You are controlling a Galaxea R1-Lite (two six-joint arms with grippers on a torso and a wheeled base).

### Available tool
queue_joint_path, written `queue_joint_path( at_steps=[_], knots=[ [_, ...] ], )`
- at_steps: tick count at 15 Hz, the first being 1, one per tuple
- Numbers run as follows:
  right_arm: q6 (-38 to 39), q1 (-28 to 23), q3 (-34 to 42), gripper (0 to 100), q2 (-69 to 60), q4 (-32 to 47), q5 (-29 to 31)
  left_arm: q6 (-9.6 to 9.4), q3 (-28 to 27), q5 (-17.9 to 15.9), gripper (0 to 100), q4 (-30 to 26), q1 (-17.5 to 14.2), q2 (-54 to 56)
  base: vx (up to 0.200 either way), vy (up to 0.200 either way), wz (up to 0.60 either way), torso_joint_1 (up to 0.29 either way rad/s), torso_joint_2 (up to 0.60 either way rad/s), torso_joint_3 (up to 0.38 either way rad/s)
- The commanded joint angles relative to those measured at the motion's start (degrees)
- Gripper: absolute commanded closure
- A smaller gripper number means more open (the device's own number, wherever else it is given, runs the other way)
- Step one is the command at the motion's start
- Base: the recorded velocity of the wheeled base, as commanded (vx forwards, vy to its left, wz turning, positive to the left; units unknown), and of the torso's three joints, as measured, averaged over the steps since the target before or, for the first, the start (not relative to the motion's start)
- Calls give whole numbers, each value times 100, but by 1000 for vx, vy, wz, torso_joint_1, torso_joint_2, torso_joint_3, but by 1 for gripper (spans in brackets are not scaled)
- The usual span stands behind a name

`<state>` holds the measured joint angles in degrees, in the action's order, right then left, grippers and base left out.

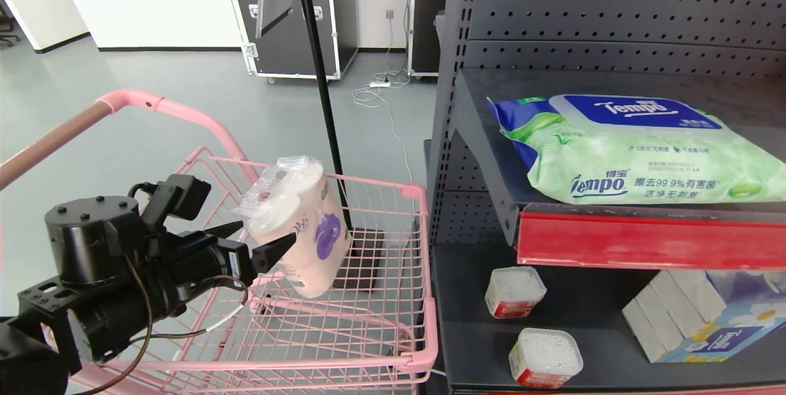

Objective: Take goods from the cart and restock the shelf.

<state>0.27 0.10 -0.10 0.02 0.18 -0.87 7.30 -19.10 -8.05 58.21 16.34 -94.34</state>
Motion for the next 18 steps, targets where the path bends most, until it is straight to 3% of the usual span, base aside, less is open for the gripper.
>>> queue_joint_path(
  at_steps=[1, 12, 18],
  knots=[
    [0, 8, 1, 0, -2, -1, -1, -1, -32, -4, 0, 24, 1, -260, 0, 0, 0, 0, 0, 0],
    [0, 8, 1, 0, -2, -1, -1, 17, -392, -22, 0, 41, 1, -831, 0, 0, 0, 0, 0, 0],
    [0, 8, 1, 0, -2, -1, -1, -10, -436, 5, 0, 700, 19, -1394, 0, 0, 0, 0, 0, 0]
  ],
)
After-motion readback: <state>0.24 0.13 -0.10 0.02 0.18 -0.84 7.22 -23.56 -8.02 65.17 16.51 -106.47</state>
